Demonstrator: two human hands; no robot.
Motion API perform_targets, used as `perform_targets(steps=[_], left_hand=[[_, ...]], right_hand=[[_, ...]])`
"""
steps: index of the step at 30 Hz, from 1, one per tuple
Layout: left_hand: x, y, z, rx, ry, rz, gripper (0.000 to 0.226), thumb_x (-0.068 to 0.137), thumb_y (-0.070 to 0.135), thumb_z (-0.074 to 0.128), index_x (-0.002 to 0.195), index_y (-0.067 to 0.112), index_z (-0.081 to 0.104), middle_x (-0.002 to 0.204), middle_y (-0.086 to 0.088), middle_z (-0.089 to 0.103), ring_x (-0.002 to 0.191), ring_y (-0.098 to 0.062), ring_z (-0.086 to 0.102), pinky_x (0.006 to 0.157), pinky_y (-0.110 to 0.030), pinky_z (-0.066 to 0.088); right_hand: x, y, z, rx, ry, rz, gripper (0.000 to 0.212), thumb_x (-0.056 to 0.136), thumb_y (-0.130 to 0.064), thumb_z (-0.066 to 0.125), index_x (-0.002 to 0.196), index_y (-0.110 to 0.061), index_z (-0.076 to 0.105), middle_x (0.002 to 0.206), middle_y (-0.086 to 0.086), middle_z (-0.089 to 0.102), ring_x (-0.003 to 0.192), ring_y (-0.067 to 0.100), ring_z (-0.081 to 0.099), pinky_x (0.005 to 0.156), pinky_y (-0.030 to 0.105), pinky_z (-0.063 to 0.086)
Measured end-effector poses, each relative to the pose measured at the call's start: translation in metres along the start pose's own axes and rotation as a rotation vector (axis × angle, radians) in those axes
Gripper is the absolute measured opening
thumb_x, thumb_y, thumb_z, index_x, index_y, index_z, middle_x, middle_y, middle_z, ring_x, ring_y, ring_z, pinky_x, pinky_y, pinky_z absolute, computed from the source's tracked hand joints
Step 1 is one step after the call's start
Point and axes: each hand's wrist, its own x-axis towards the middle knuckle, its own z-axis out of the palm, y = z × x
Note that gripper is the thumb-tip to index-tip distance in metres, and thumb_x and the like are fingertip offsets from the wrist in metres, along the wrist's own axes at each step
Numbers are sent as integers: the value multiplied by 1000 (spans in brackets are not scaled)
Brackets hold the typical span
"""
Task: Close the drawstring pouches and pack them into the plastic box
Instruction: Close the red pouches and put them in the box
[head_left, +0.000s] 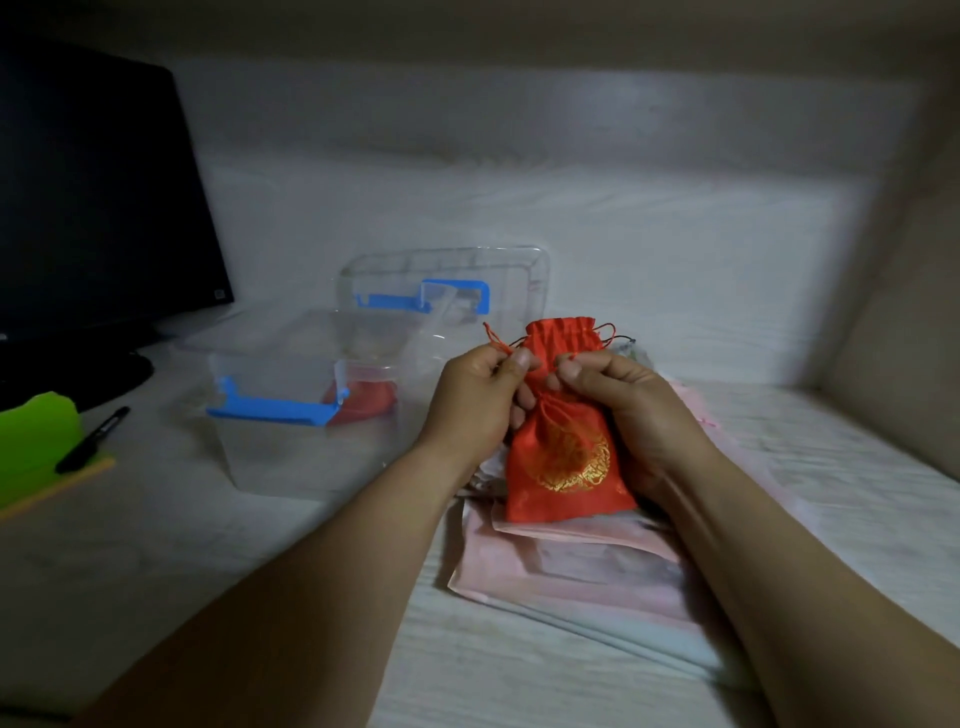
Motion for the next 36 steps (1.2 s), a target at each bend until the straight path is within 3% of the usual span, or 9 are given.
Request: perform_targets(steps=[3, 6, 13, 16, 18, 22, 26, 31, 36], left_hand=[[3, -2, -2, 29, 75, 104, 24, 106, 23, 57, 97, 6, 71, 67, -9, 69, 53, -15, 57, 51, -30, 47], [7, 0, -4, 124, 54, 281, 25, 101, 27, 65, 97, 6, 76, 83, -15, 74, 78, -27, 70, 76, -40, 57], [3, 14, 3, 112, -191, 341, 15, 100, 21, 68, 104, 15, 81, 94, 2, 81, 92, -9, 76, 87, -32, 61], [3, 13, 1, 140, -202, 354, 18, 101, 25, 67, 108, 16, 80, 97, 2, 81, 98, -15, 76, 91, -43, 60], [2, 14, -2, 157, -236, 346, 23, 102, 26, 64, 120, 17, 77, 105, 4, 80, 103, -8, 74, 96, -37, 59], [1, 14, -14, 386, -307, 351, 32, 106, 26, 55, 137, 26, 65, 121, 7, 73, 113, -3, 66, 103, -32, 52], [3, 12, -23, 528, -369, 421, 27, 104, 17, 59, 128, 21, 70, 117, 4, 69, 111, -7, 64, 101, -34, 49], [2, 15, -21, 515, -247, 497, 14, 97, 10, 65, 99, 18, 75, 97, 6, 68, 95, -8, 64, 86, -34, 52], [-3, 19, -20, 641, -181, 460, 13, 102, 16, 58, 90, 16, 65, 89, 4, 64, 86, -13, 60, 79, -39, 50]], right_hand=[[4, 2, -5, -139, 27, 23, 7, 89, 3, 65, 83, 1, 69, 75, 14, 70, 63, 20, 65, 65, 28, 57], [5, 3, -10, -209, 28, 63, 2, 79, 0, 70, 78, 1, 72, 72, 17, 68, 62, 25, 62, 65, 31, 56], [9, 7, -12, -375, -45, -20, 16, 76, -10, 81, 86, 2, 77, 99, 36, 71, 98, 50, 69, 104, 60, 50], [10, 12, -12, -402, -47, -47, 26, 78, -12, 79, 93, 8, 74, 100, 37, 71, 104, 61, 64, 103, 68, 48], [9, 14, -10, -381, -40, -37, 27, 79, -14, 79, 95, 8, 74, 101, 40, 69, 98, 55, 66, 101, 70, 45], [8, 11, -11, -296, 42, -5, 20, 83, -9, 78, 87, 9, 71, 90, 33, 68, 86, 40, 58, 84, 51, 50], [8, 10, -13, -263, 82, 4, 22, 89, -7, 74, 86, 14, 66, 89, 33, 61, 86, 39, 52, 80, 48, 40], [8, 6, -11, -264, 71, 32, 16, 79, -15, 80, 77, -2, 72, 85, 29, 58, 85, 38, 48, 72, 40, 38], [8, 6, -13, -258, 68, 21, 12, 85, -4, 77, 80, 0, 67, 90, 29, 63, 84, 37, 52, 80, 47, 42]])
